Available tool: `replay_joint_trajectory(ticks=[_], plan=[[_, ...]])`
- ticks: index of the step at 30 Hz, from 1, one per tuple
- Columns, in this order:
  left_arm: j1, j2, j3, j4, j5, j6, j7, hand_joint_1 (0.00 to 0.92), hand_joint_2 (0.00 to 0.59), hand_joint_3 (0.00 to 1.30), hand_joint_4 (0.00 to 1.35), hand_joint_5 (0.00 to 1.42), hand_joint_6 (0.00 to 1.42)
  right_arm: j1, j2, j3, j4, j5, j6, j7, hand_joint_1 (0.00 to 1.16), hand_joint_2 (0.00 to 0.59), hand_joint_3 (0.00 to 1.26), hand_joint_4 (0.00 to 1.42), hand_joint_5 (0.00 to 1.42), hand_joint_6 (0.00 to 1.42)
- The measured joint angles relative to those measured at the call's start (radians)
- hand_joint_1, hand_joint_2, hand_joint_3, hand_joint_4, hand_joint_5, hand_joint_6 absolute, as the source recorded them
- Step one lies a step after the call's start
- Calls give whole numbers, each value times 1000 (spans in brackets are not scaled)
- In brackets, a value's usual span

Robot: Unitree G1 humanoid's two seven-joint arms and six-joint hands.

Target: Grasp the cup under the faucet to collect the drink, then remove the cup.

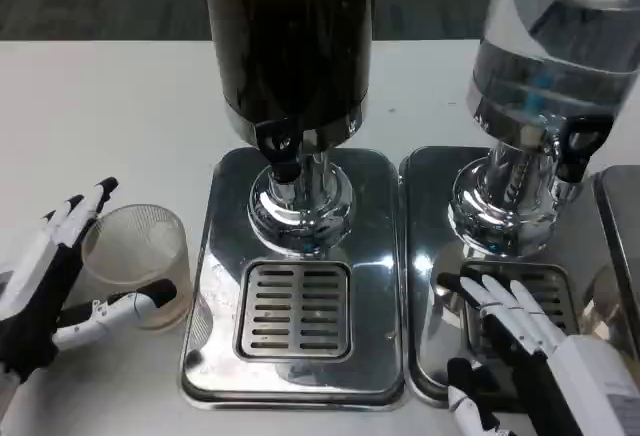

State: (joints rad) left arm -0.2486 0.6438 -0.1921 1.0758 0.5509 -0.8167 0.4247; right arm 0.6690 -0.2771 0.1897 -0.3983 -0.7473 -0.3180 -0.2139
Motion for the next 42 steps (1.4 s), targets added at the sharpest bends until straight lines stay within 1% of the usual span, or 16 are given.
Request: replay_joint_trajectory(ticks=[4,7,11,13,16,18,19,21,24,27,31,34,42], plan=[[-3,-11,-3,22,-19,-13,-2,83,84,0,0,23,45,1,0,-1,0,6,1,1,491,562,155,91,49,147],[-7,-19,-5,38,-36,-28,-13,99,91,0,0,49,75,1,0,-1,0,9,1,5,491,562,156,105,50,147],[-23,-28,-6,54,-49,-45,-30,152,128,5,0,144,167,1,1,-1,0,11,1,5,491,562,165,115,50,147],[-24,-32,-8,56,-49,-57,-29,175,140,32,6,182,205,1,2,-1,0,11,1,5,491,562,167,117,50,147],[-30,-34,-13,58,-47,-65,-22,191,161,68,44,235,249,1,5,3,0,11,1,5,491,562,168,120,50,147],[-35,-35,-19,58,-45,-72,-12,214,177,96,77,298,302,0,9,4,0,11,1,5,491,562,168,124,50,147],[-36,-35,-21,59,-44,-72,-7,229,184,122,105,347,354,-1,10,4,0,11,1,5,491,562,168,125,50,147],[-37,-36,-23,61,-41,-75,0,261,198,152,146,396,414,-1,13,4,1,11,2,5,491,562,169,138,50,147],[-38,-39,-23,64,-41,-80,6,251,212,168,170,434,460,-1,16,4,1,19,3,7,491,562,169,140,50,147],[-38,-45,-23,66,-41,-81,14,240,207,200,206,480,491,-2,18,4,0,28,3,11,491,562,170,141,55,147],[-38,-55,-23,69,-41,-80,34,246,222,266,288,564,635,-3,19,3,0,35,4,17,491,562,175,143,59,147],[-38,-62,-23,70,-39,-81,50,245,231,291,321,600,691,-6,19,2,0,42,4,22,491,562,176,148,60,145],[-37,-72,-23,71,-39,-81,68,237,233,308,340,628,712,-15,19,-6,0,61,4,33,487,567,178,163,61,145]])
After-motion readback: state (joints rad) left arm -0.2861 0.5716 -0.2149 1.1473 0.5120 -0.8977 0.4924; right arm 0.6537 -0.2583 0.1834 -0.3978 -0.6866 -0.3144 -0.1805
